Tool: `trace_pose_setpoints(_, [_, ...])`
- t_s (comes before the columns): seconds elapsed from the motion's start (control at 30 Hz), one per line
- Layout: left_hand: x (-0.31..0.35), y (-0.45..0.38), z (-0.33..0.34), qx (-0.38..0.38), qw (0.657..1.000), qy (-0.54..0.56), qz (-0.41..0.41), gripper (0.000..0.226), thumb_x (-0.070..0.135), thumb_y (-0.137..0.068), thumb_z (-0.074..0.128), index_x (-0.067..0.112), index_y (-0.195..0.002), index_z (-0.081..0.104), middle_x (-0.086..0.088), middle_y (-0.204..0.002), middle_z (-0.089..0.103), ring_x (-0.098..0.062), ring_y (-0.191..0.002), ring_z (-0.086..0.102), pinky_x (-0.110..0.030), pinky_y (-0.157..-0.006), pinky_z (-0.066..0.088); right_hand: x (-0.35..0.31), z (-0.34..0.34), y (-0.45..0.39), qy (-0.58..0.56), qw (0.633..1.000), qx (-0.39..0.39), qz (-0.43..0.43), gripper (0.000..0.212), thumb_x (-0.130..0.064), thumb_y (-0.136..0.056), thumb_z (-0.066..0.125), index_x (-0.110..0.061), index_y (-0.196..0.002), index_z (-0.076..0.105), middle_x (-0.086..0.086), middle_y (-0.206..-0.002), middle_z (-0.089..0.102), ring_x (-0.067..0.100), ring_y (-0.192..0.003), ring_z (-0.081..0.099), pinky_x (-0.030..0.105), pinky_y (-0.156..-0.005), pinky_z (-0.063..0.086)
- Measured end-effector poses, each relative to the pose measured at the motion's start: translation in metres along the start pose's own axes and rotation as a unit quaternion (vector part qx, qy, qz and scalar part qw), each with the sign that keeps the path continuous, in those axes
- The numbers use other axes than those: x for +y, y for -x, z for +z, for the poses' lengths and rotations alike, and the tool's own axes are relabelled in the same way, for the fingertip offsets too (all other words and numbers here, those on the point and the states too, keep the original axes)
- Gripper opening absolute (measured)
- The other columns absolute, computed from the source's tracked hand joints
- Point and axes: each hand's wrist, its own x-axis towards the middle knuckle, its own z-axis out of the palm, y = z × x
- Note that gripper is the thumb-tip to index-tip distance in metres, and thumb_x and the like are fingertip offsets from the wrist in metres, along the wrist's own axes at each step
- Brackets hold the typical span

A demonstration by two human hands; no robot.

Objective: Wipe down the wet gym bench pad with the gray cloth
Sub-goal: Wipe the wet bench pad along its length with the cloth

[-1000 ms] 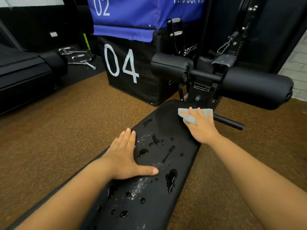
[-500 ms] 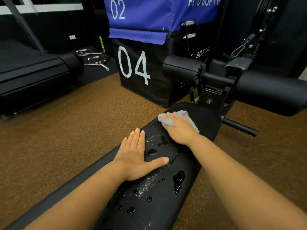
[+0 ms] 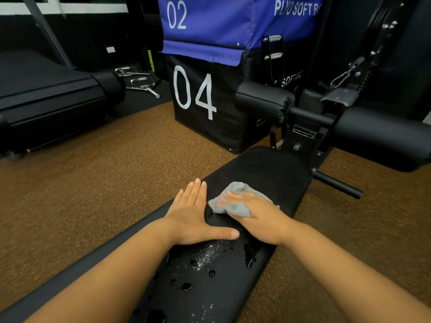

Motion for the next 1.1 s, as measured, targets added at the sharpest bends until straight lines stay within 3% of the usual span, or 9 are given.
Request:
trace_pose_setpoints(0.27, [-0.001, 0.000, 0.003, 0.012, 1.000, -0.015, 0.008, 0.136, 0.096, -0.052, 0.035, 0.019, -0.148, -0.023, 0.001, -0.155, -0.033, -0.013, -0.140, -0.033, -0.038, -0.118, -0.016, -0.005, -0.017, 0.037, -0.032, 0.998, -0.040, -0.041, 0.033, -0.020, -0.103, 0.037, -0.026, -0.117, 0.066, -0.013, -0.129, 0.058, 0.004, -0.128, 0.041, 0.014, -0.111, 0.020])
trace_pose_setpoints(0.4, [-0.003, -0.002, 0.005, 0.029, 0.999, -0.014, 0.013, 0.108, 0.085, -0.073, 0.021, 0.020, -0.150, -0.019, 0.001, -0.156, -0.030, -0.013, -0.142, -0.031, -0.038, -0.118, -0.016, 0.013, -0.047, 0.034, -0.094, 0.974, 0.188, 0.081, 0.051, -0.021, -0.101, 0.040, -0.068, -0.098, 0.058, -0.035, -0.108, 0.058, -0.008, -0.110, 0.048, 0.002, -0.093, 0.029])
trace_pose_setpoints(0.5, [-0.005, -0.004, 0.008, 0.047, 0.999, -0.010, 0.016, 0.076, 0.060, -0.094, 0.016, 0.021, -0.150, -0.017, 0.001, -0.157, -0.028, -0.012, -0.143, -0.029, -0.035, -0.118, -0.017, 0.047, -0.038, 0.019, 0.061, 0.959, 0.195, 0.199, 0.039, -0.024, -0.102, 0.035, -0.050, -0.123, 0.055, -0.018, -0.121, 0.058, 0.007, -0.120, 0.043, 0.020, -0.099, 0.031])
trace_pose_setpoints(0.6, [-0.006, -0.006, 0.008, 0.045, 0.999, -0.005, 0.026, 0.063, 0.045, -0.100, 0.013, 0.020, -0.150, -0.016, 0.001, -0.157, -0.027, -0.012, -0.143, -0.027, -0.033, -0.118, -0.017, 0.053, -0.014, 0.011, 0.214, 0.946, 0.174, 0.168, 0.028, -0.004, -0.093, 0.043, -0.019, -0.106, 0.062, 0.008, -0.105, 0.068, 0.027, -0.103, 0.056, 0.043, -0.094, 0.040])
trace_pose_setpoints(0.73, [-0.007, -0.009, 0.006, 0.040, 0.999, 0.012, 0.025, 0.061, 0.041, -0.101, 0.015, 0.020, -0.151, -0.014, 0.001, -0.158, -0.026, -0.012, -0.144, -0.026, -0.032, -0.117, -0.017, 0.031, 0.011, 0.028, 0.101, 0.978, 0.158, 0.093, 0.029, -0.006, -0.096, 0.046, -0.011, -0.117, 0.064, 0.010, -0.122, 0.064, 0.021, -0.120, 0.052, 0.033, -0.107, 0.031])
trace_pose_setpoints(0.8, [-0.007, -0.009, 0.007, 0.041, 0.999, 0.017, 0.024, 0.061, 0.040, -0.101, 0.015, 0.020, -0.151, -0.013, 0.001, -0.158, -0.025, -0.012, -0.144, -0.026, -0.033, -0.117, -0.016, 0.023, 0.024, 0.037, 0.030, 0.982, 0.149, 0.115, 0.040, -0.011, -0.095, 0.048, -0.018, -0.134, 0.054, 0.000, -0.146, 0.046, 0.010, -0.139, 0.033, 0.034, -0.118, 0.020])
trace_pose_setpoints(0.97, [-0.005, -0.009, -0.003, 0.007, 0.998, 0.068, 0.013, 0.057, 0.037, -0.102, 0.013, 0.020, -0.152, -0.009, 0.002, -0.159, -0.022, -0.011, -0.145, -0.023, -0.034, -0.119, -0.015, -0.002, 0.019, 0.045, 0.019, 0.990, 0.050, 0.130, 0.056, -0.025, -0.097, 0.047, -0.024, -0.149, 0.026, -0.008, -0.159, 0.014, -0.002, -0.143, 0.000, 0.023, -0.118, -0.003])
trace_pose_setpoints(1.03, [-0.001, -0.006, -0.013, -0.001, 0.992, 0.124, 0.007, 0.056, 0.037, -0.102, 0.012, 0.018, -0.152, -0.006, 0.002, -0.160, -0.018, -0.012, -0.146, -0.020, -0.034, -0.119, -0.013, -0.003, 0.000, 0.054, -0.076, 0.983, -0.011, 0.167, 0.068, -0.033, -0.092, 0.047, -0.035, -0.150, 0.013, -0.013, -0.159, 0.000, -0.002, -0.142, -0.009, 0.027, -0.118, -0.004])
trace_pose_setpoints(1.1, [0.012, -0.004, -0.018, 0.032, 0.989, 0.142, 0.022, 0.057, 0.038, -0.103, 0.015, 0.018, -0.153, -0.002, 0.001, -0.161, -0.014, -0.011, -0.147, -0.017, -0.032, -0.119, -0.013, -0.002, -0.025, 0.062, -0.217, 0.958, 0.033, 0.182, 0.070, -0.030, -0.083, 0.043, -0.042, -0.148, 0.018, -0.016, -0.159, 0.005, -0.001, -0.144, 0.000, 0.034, -0.121, 0.005])
